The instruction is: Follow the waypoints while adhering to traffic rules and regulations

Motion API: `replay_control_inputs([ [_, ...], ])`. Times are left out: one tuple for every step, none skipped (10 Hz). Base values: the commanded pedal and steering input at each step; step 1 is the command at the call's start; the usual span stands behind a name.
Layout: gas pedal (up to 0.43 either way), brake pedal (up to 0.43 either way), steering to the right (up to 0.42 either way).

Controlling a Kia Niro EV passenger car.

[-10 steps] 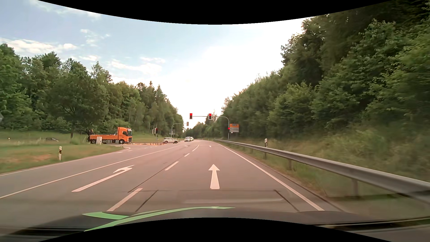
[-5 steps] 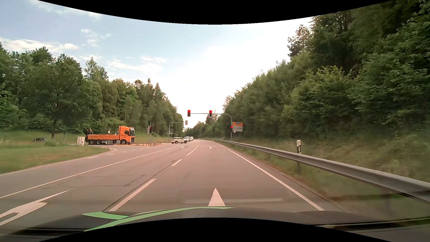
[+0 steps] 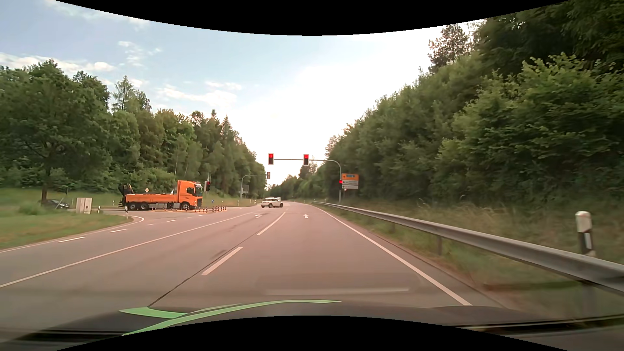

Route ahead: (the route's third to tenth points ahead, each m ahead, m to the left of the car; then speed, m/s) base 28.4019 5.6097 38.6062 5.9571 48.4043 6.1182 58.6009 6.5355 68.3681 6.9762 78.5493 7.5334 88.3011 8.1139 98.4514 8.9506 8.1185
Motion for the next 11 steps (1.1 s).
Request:
replay_control_inputs([
  [0.0, 0.201, 0.0],
  [0.0, 0.201, 0.0],
  [0.0, 0.201, 0.0],
  [0.0, 0.201, 0.0],
  [0.0, 0.201, 0.0],
  [0.0, 0.201, 0.0],
  [0.0, 0.201, 0.0],
  [0.0, 0.201, 0.0],
  [0.0, 0.201, 0.0],
  [0.0, 0.201, 0.0],
  [0.0, 0.201, 0.0],
])
